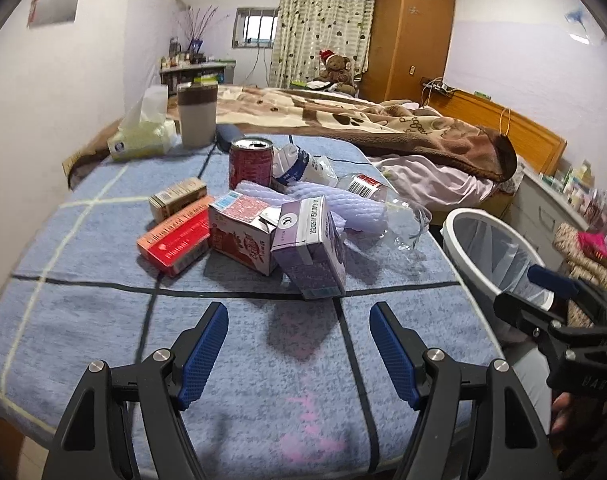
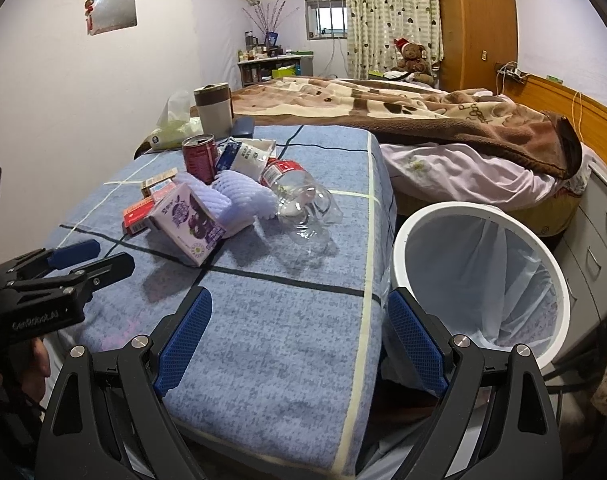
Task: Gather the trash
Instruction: 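Grasp the purple milk carton with the left tool while the right tool grasps the clear red-capped bottle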
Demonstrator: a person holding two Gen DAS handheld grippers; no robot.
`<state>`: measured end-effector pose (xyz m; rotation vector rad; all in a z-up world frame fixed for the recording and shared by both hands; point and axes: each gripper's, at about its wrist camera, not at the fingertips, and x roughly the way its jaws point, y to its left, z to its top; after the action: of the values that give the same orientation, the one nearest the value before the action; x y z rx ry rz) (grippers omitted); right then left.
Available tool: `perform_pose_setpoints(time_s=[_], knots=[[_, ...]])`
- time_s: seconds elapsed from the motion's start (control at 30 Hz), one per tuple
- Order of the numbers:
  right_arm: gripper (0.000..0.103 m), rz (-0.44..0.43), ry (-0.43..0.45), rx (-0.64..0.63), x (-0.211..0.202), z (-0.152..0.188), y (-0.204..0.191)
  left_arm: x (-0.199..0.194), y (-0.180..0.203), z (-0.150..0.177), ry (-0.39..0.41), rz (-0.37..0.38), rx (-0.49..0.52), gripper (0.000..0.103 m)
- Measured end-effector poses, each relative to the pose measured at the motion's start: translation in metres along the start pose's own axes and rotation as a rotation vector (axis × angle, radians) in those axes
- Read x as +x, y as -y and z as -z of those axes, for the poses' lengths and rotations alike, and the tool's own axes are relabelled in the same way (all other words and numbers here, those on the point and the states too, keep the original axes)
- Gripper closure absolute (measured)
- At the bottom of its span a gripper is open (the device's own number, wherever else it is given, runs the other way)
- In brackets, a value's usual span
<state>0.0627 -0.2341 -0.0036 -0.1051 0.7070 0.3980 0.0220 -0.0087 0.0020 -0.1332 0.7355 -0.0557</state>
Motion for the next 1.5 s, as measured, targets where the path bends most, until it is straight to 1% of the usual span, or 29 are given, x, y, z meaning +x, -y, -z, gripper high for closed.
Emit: perform_pose_setpoints(time_s=[0.07, 0.17, 0.4, 0.5, 0.57, 0.6, 0.67, 0.9, 1.13, 1.17, 1.27, 1.3, 1.5], knots=[[0.011, 0.007, -0.004, 0.002, 0.003, -0.001, 0.003, 0.008, 0.000, -0.003, -0.015, 0.001, -0.008, 0.030], [0.011, 0.012, -0.019, 0.010, 0.009, -0.003, 0.008, 0.018, 0.002, -0.009, -0.015, -0.007, -0.002, 0.030], [0.012, 0.018, -0.042, 0.042, 0.025, -0.012, 0.020, 0.048, 0.006, -0.023, -0.031, 0.012, -0.003, 0.031], [0.013, 0.012, -0.039, 0.039, 0.034, -0.020, 0.023, 0.058, 0.009, -0.026, -0.041, 0.011, 0.004, 0.037], [0.014, 0.007, -0.039, 0.030, 0.042, -0.026, 0.025, 0.065, 0.011, -0.027, -0.048, 0.006, 0.014, 0.047], [0.014, 0.002, -0.041, 0.026, 0.046, -0.029, 0.025, 0.067, 0.011, -0.028, -0.051, 0.006, 0.014, 0.049], [0.015, -0.017, -0.047, 0.013, 0.056, -0.035, 0.025, 0.071, 0.010, -0.028, -0.054, 0.006, 0.009, 0.058], [0.015, -0.093, -0.082, -0.068, 0.092, -0.055, 0.019, 0.072, 0.002, -0.030, -0.046, 0.008, -0.008, 0.062], [0.015, -0.134, -0.151, -0.118, 0.117, -0.059, 0.016, 0.075, -0.005, -0.031, -0.050, 0.026, -0.013, 0.062], [0.017, -0.136, -0.157, -0.121, 0.119, -0.061, 0.016, 0.075, -0.006, -0.031, -0.051, 0.027, -0.014, 0.062], [0.034, -0.144, -0.179, -0.128, 0.121, -0.061, 0.014, 0.077, -0.006, -0.031, -0.053, 0.030, -0.014, 0.063], [0.038, -0.142, -0.179, -0.130, 0.120, -0.061, 0.014, 0.077, -0.006, -0.031, -0.054, 0.031, -0.014, 0.064], [0.038, -0.130, -0.162, -0.101, 0.102, -0.055, 0.017, 0.076, -0.004, -0.030, -0.052, 0.032, -0.011, 0.064]])
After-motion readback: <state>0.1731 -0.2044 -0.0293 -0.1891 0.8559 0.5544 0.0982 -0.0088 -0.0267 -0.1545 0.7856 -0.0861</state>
